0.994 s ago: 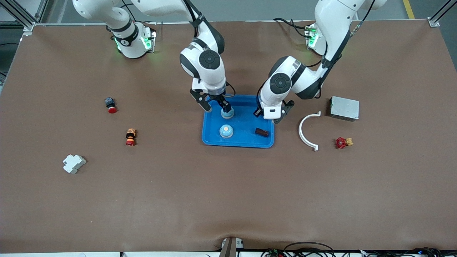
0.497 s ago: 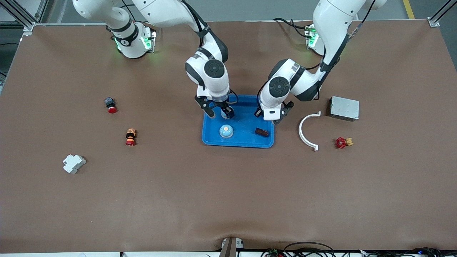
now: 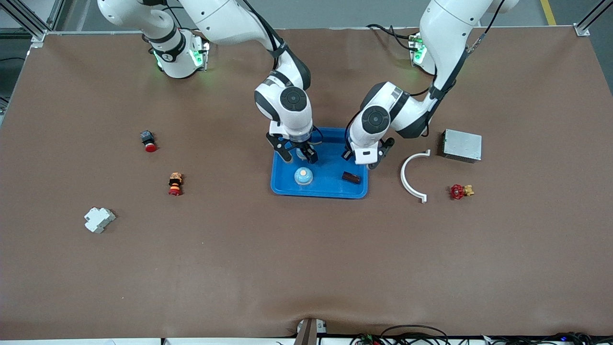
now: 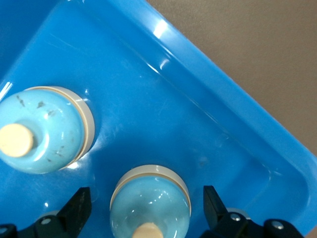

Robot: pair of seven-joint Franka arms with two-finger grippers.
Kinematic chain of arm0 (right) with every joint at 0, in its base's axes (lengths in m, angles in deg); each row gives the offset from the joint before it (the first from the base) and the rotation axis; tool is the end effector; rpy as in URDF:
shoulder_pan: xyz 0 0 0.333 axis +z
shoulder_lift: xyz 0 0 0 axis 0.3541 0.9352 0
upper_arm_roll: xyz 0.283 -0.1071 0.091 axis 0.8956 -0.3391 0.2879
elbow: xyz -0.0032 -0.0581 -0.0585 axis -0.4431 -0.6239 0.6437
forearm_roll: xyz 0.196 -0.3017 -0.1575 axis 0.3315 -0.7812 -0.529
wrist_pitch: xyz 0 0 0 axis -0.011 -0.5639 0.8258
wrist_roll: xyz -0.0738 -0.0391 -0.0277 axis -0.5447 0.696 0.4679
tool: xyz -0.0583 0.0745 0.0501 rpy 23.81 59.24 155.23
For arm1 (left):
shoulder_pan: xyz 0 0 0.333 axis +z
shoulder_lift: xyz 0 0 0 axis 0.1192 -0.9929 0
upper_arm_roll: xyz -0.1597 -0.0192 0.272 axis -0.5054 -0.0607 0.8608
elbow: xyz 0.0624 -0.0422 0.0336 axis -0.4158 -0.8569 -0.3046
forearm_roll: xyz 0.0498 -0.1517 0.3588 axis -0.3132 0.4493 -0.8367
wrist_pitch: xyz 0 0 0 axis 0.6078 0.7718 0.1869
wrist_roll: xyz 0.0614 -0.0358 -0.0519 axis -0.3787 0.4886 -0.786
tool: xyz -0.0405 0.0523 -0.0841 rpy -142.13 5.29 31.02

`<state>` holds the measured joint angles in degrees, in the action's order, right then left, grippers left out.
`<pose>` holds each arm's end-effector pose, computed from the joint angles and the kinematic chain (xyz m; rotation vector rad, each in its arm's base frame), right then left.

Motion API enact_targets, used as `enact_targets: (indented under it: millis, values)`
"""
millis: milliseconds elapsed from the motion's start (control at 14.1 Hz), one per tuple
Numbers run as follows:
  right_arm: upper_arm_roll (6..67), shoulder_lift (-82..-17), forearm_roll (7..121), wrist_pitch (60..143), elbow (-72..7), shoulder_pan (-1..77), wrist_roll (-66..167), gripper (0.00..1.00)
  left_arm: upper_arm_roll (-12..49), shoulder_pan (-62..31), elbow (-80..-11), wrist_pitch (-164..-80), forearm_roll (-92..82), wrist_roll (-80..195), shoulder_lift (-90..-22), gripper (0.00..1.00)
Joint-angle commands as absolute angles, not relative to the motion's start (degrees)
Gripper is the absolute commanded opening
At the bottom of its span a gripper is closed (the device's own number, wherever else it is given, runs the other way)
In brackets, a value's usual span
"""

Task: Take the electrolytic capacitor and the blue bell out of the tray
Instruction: 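Set the capacitor by the valve while the right gripper lifts the bell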

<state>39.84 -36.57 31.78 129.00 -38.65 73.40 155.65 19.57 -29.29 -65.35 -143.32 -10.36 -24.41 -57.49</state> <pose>0.4149 0.5013 0.1852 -2.7860 1.3816 0.0240 0.4415 -0.3666 0.1979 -2.7698 -1.3699 0.3252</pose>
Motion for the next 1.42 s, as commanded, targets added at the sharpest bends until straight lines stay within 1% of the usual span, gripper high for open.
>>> enact_targets:
  millis: [0,71,142,284,355,497,710,781,994,1207,1349]
  values:
    - [39.3,-36.0,31.3,128.8,-37.6,75.0,157.2,0.84,19.7,-25.9,-63.4,-136.1,-11.7,-24.5,-52.6,0.00]
    - [39.3,-36.1,31.3,128.8,-37.6,75.1,157.1,0.73,19.8,-24.4,-62.7,-134.1,-11.7,-22.4,-51.3,0.00]
    - [39.3,-36.1,31.3,128.8,-37.6,75.1,157.1,0.68,19.7,-22.0,-62.4,-132.0,-11.7,-19.1,-49.6,0.00]
    - [39.3,-36.1,31.3,128.7,-37.6,75.8,157.2,0.62,19.3,-17.4,-62.2,-129.4,-11.7,-12.8,-46.8,0.00]
    - [39.3,-36.2,31.3,128.5,-37.6,75.8,157.2,0.47,19.7,-16.9,-62.2,-128.7,-11.7,-11.0,-46.0,0.00]
    - [39.3,-36.3,31.4,128.0,-37.6,75.7,157.2,0.00,19.7,-13.6,-62.3,-126.6,-14.0,-7.4,-45.6,0.00]
    - [39.3,-36.8,31.5,127.8,-37.4,75.2,157.0,0.00,19.6,-7.8,-63.0,-126.3,-21.1,-1.3,-46.3,0.00]
    - [39.3,-37.5,31.5,126.2,-37.3,75.1,156.5,0.00,19.4,-5.7,-63.0,-126.7,-23.6,-0.4,-46.6,0.00]
    - [39.2,-41.6,31.6,115.9,-35.8,73.1,153.3,0.00,19.4,-2.5,-63.3,-129.5,-25.2,3.0,-49.5,0.00]
    - [39.2,-46.6,32.1,109.7,-36.8,70.1,145.4,0.00,19.3,0.9,-66.3,-136.2,-25.2,4.3,-52.2,0.00]
    - [39.2,-49.9,32.1,105.6,-38.3,65.9,136.3,0.00,19.3,0.9,-66.6,-136.8,-25.1,4.2,-53.3,0.00]
